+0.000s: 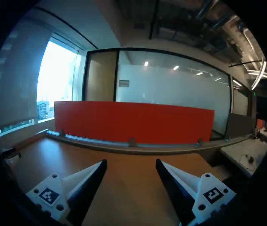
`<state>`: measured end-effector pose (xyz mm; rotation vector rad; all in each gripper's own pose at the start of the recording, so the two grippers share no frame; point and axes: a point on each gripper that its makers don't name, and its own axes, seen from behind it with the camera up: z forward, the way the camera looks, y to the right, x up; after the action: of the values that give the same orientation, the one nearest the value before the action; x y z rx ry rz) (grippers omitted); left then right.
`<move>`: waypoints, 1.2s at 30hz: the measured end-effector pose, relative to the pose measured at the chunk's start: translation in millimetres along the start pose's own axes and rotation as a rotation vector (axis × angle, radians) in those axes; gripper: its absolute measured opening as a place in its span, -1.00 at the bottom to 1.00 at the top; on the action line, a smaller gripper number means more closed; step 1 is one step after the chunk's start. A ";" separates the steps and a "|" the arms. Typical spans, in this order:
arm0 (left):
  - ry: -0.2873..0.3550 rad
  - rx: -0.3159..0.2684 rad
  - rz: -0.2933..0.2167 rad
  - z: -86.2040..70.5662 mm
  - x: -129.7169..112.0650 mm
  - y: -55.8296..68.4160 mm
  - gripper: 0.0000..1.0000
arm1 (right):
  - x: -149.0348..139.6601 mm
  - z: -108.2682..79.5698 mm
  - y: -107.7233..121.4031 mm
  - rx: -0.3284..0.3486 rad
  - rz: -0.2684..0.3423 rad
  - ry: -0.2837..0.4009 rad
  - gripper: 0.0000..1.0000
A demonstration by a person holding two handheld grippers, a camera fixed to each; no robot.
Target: Fold towel
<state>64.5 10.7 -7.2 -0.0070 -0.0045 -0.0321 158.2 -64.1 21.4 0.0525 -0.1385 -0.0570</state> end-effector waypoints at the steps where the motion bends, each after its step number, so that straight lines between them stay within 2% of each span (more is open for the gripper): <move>1: 0.003 -0.001 0.002 0.5 -4.1 -0.5 0.87 | -2.4 0.8 0.3 -0.001 0.000 0.001 1.00; 8: 0.017 0.000 0.018 4.9 -28.2 -6.0 0.87 | -15.7 7.7 2.9 -0.014 -0.007 0.008 1.00; 17: 0.016 0.006 0.002 6.4 -52.1 -9.8 0.87 | -29.5 15.0 2.0 -0.019 -0.009 0.003 1.00; 29: 0.011 0.026 0.008 5.4 -62.6 -18.0 0.87 | -26.3 19.2 2.4 -0.005 -0.002 0.013 1.00; 36: 0.005 0.018 0.028 8.3 -64.5 -14.7 0.87 | -28.2 19.5 6.6 -0.004 -0.001 0.020 1.00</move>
<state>-0.5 -1.9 1.0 0.0105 0.0005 -0.0039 127.9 -56.8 37.2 0.0496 -0.1183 -0.0576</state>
